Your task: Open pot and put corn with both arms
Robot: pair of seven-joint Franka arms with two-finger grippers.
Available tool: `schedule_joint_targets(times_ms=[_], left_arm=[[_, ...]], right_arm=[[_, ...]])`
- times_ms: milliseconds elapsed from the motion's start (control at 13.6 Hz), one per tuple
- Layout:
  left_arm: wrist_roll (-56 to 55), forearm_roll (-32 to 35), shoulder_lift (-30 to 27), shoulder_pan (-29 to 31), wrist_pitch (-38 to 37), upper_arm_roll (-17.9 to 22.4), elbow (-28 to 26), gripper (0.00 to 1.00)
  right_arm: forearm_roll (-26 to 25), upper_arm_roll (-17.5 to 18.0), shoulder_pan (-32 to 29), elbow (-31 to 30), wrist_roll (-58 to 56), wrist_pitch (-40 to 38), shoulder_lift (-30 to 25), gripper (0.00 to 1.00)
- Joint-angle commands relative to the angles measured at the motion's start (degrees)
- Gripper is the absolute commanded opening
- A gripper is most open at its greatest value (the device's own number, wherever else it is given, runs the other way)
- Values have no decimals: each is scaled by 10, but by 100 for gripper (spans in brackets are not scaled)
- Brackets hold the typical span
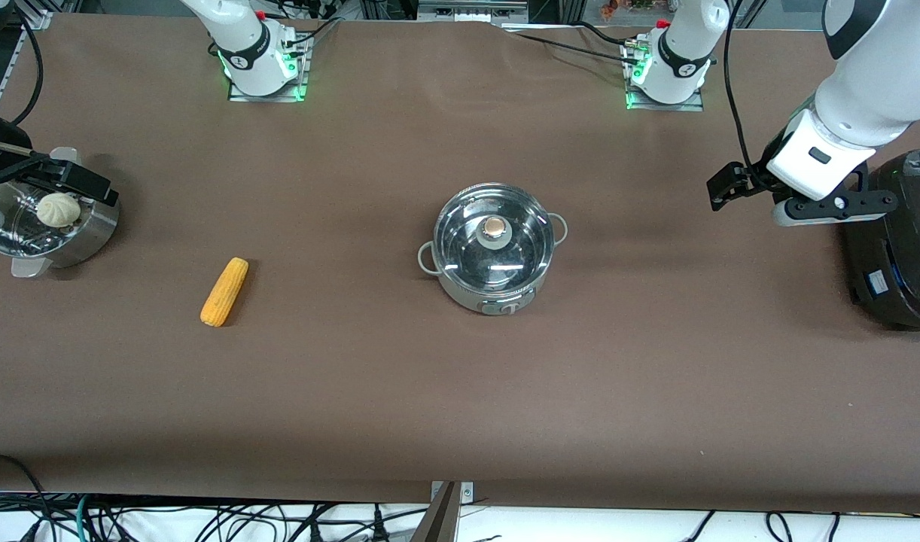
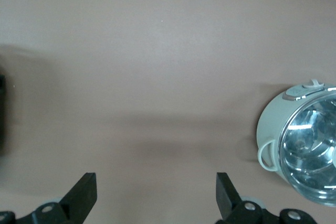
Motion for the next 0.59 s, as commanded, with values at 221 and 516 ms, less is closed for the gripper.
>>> schedule_joint_targets(times_ms=[221, 516], left_arm=[[32, -6, 11, -1, -13, 2, 22, 100], [45, -2, 17, 5, -16, 2, 31, 100]], right_arm=[[2, 5, -3, 15, 0, -8, 6, 100], [2, 4, -4, 15, -1, -8, 6, 100]])
